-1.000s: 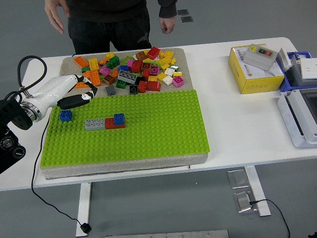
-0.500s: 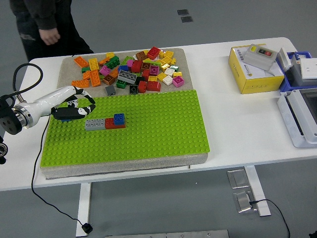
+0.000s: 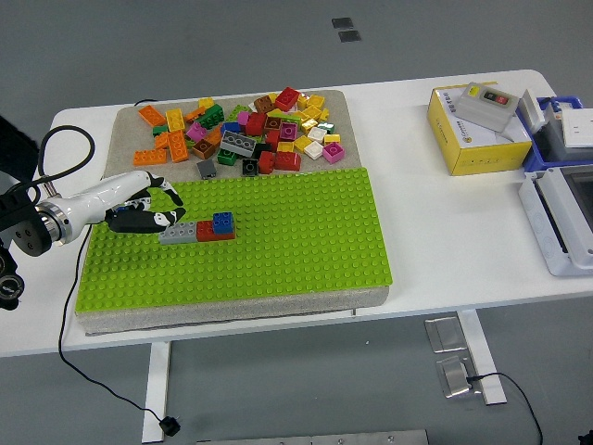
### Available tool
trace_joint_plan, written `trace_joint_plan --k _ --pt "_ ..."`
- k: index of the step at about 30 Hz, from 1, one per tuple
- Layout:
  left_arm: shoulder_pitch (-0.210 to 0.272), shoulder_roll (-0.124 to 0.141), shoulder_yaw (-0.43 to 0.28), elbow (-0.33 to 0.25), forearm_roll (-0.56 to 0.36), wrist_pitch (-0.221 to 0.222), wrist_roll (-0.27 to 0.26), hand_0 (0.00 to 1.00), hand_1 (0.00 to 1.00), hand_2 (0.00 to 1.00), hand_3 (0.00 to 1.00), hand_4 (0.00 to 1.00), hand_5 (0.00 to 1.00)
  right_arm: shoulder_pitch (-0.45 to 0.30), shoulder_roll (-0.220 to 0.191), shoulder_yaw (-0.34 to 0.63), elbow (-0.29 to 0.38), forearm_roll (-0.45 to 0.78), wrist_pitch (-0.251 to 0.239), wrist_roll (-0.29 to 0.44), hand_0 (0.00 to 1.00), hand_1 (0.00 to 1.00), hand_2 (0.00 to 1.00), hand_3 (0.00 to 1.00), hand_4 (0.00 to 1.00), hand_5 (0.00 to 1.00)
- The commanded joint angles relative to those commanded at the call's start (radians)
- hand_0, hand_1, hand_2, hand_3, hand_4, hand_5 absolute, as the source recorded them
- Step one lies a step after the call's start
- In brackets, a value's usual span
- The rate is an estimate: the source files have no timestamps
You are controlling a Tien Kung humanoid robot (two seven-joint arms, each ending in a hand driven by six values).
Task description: Pick up the brick,pile it on top of brick,press brick,pick up the brick,pile it on top of brick,press brick
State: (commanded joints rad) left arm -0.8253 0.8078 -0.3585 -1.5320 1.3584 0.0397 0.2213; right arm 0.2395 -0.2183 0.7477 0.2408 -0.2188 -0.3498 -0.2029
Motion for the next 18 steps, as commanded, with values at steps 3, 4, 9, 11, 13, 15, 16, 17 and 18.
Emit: trace_joint_plan --k 3,4,9,11,13,15,16,17,18 --pt "0.017 -0.01 -0.003 0.008 0.058 -0.002 0.027 0.337 0.087 0.081 0.647 0.609 0.674 0.0 0.002 0.008 0.0 -0.011 -0.001 -0.003 0.598 0.52 0.512 0.678 0.142 0.903" --pt "0.031 -0.013 -0.011 0.013 0.072 0.0 0.031 0.369 0.106 0.096 0.651 0.606 0.674 -0.002 0.003 0.011 0.0 -0.016 -0.001 -0.005 0.598 0.521 0.513 0.678 0.145 0.9" --pt "0.114 -0.026 -0.097 0.028 0.091 0.028 0.01 0.369 0.106 0.096 0.651 0.606 0.674 -0.011 0.007 0.012 0.001 -0.019 -0.002 -0.006 0.598 0.521 0.513 0.678 0.145 0.9" --pt "0.159 -0.039 -0.15 0.033 0.099 0.043 -0.008 0.43 0.146 0.123 0.647 0.603 0.673 -0.015 0.011 0.001 0.001 -0.004 -0.002 -0.001 0.598 0.521 0.515 0.68 0.146 0.902" --pt "0.202 -0.062 -0.206 0.036 0.117 0.058 -0.026 0.43 0.146 0.123 0.647 0.603 0.673 -0.017 0.013 -0.008 0.0 0.005 -0.001 0.002 0.598 0.521 0.515 0.68 0.146 0.902" --pt "0.236 -0.084 -0.251 0.039 0.132 0.07 -0.04 0.43 0.146 0.123 0.647 0.603 0.673 -0.018 0.015 -0.013 0.0 0.007 -0.002 0.002 0.598 0.521 0.515 0.68 0.146 0.902" --pt "0.254 -0.101 -0.277 0.042 0.145 0.078 -0.049 0.43 0.146 0.123 0.647 0.603 0.673 -0.019 0.016 -0.016 0.0 0.01 -0.003 0.003 0.598 0.521 0.515 0.68 0.146 0.902" --pt "0.269 -0.115 -0.3 0.045 0.155 0.085 -0.057 0.474 0.19 0.162 0.644 0.595 0.666 -0.02 0.018 -0.02 0.0 0.013 -0.004 0.004 0.598 0.521 0.525 0.677 0.143 0.902" --pt "0.287 -0.132 -0.327 0.049 0.168 0.093 -0.068 0.474 0.19 0.162 0.644 0.595 0.666 -0.022 0.02 -0.024 0.0 0.019 -0.005 0.005 0.598 0.521 0.525 0.677 0.143 0.902"
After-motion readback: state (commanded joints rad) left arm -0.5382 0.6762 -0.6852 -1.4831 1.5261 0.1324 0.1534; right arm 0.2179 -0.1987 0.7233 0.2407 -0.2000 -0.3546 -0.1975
